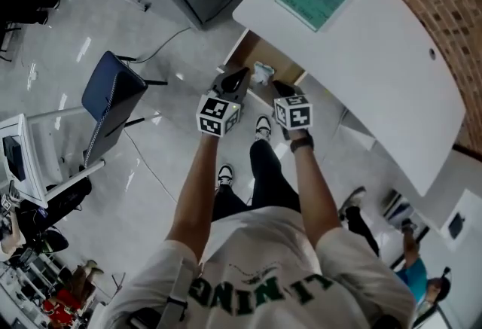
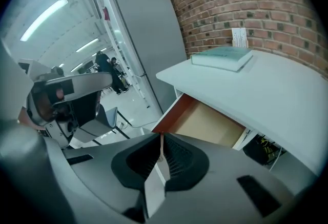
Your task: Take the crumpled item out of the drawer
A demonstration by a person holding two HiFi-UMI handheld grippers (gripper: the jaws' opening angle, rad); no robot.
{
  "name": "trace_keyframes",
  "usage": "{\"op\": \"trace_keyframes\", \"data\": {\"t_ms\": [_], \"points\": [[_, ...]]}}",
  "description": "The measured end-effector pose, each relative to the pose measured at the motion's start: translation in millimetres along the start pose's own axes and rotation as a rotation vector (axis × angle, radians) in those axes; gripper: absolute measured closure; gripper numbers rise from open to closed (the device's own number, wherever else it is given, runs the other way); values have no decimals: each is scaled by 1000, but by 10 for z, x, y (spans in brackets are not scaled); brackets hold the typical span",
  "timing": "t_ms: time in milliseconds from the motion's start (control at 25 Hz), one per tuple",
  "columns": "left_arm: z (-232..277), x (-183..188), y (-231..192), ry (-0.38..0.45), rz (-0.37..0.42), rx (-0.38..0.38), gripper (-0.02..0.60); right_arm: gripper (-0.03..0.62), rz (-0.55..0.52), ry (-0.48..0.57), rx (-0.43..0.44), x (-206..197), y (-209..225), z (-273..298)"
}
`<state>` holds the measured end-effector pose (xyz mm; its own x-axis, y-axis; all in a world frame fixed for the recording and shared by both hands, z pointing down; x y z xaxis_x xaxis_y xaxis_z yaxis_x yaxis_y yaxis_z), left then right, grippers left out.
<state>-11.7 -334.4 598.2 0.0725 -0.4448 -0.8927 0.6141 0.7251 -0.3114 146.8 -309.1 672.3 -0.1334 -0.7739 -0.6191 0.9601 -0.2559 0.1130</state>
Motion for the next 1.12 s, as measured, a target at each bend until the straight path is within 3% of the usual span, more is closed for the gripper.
{"op": "trace_keyframes", "data": {"t_ms": [360, 600, 1000, 1120], "points": [[259, -228, -377, -27, 3, 9, 588, 592, 12, -41, -37, -97, 76, 715], [347, -342, -570, -36, -4, 11, 588, 592, -56, -109, -47, -255, 145, 1143], [448, -591, -819, -60, -30, 2, 588, 591, -80, -200, -56, -542, 175, 1665], [479, -658, -883, -61, -39, 6, 588, 586, -51, -219, -12, -524, 95, 1764]]}}
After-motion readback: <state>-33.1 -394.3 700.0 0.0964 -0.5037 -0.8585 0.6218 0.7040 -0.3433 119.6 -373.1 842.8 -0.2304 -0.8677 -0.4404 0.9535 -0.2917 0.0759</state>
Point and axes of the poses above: the fingertips, and each gripper's own axes: z forward along the fingers, y to its right, x out of its top, the point moved 7 cm from there along -z, backward along the fingers, and after that the axes turned 10 degrees about -x, right-handed, at the moved point
